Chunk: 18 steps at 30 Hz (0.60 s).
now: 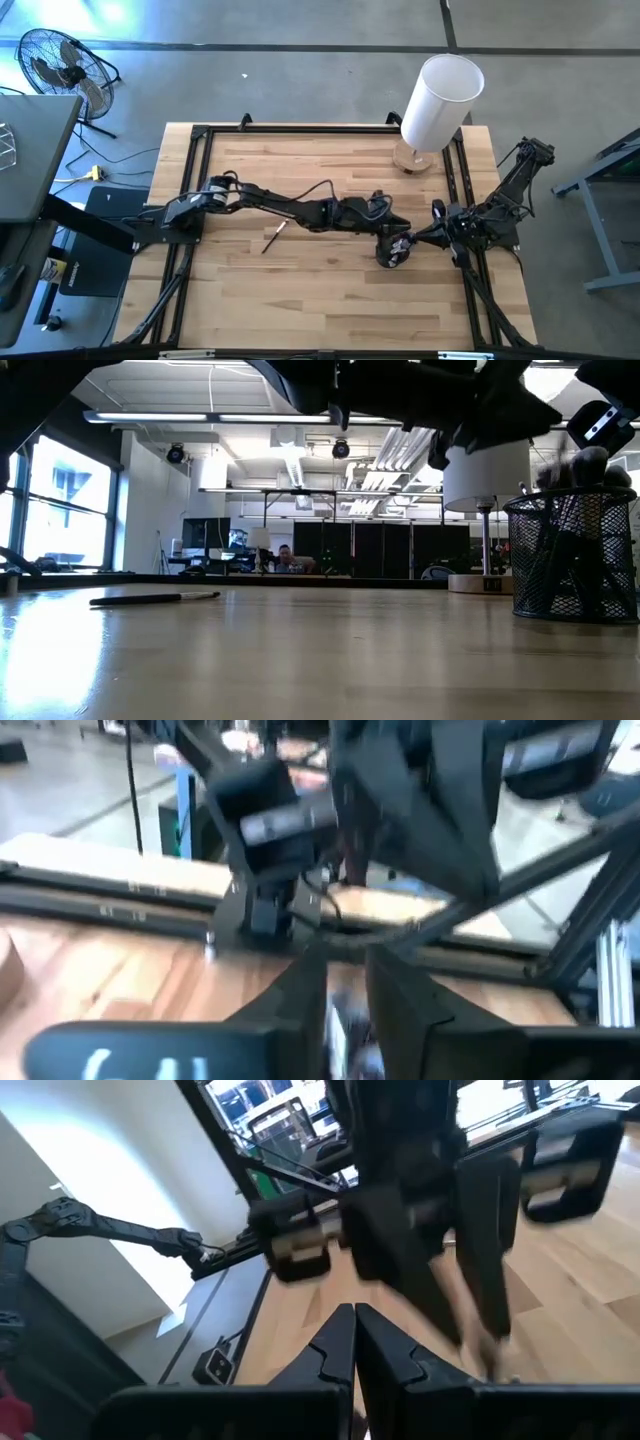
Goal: Put items in baskets/containers
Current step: Put the lash into the mesh organizer, then put the eyeshadow brush into the mesh organizer
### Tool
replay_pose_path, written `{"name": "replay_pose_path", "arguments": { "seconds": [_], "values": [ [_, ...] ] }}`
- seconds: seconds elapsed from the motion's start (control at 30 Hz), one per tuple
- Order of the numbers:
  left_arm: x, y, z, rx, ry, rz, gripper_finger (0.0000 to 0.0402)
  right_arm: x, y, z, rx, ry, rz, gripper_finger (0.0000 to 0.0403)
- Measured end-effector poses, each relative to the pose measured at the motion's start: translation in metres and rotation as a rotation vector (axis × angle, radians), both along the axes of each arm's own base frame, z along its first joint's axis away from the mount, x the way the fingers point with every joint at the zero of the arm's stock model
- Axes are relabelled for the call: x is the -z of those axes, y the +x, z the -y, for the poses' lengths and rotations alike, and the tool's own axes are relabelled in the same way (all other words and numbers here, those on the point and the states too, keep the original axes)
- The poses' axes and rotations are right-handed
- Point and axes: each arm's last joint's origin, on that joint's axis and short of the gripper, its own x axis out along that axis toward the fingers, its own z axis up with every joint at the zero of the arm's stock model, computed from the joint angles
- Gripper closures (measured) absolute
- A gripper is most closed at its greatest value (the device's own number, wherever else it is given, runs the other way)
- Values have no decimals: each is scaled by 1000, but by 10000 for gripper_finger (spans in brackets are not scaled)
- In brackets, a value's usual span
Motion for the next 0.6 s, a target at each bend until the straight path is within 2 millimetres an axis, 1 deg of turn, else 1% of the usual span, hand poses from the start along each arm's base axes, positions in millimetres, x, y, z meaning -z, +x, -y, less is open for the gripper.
{"name": "replay_pose_path", "arguments": {
  "seconds": [0.07,0.2,0.33,0.4,0.43,0.53,0.6],
  "values": [
    [1,0,1,19,-1,-8,315,0,0,0,7,-2,1,403],
    [-13,-5,1,57,-4,-17,286,0,0,0,7,-2,1,403],
    [-21,-17,0,54,-28,-159,280,0,0,0,7,-2,1,403],
    [-35,-29,2,28,-55,-234,284,0,0,0,7,4,0,403],
    [-46,-38,1,8,-68,-265,288,0,0,0,7,6,0,403],
    [-76,-70,0,-45,-112,-397,302,0,0,0,7,5,0,403],
    [-87,-88,-2,-83,-168,-490,312,0,0,0,7,6,-1,403]
  ]
}}
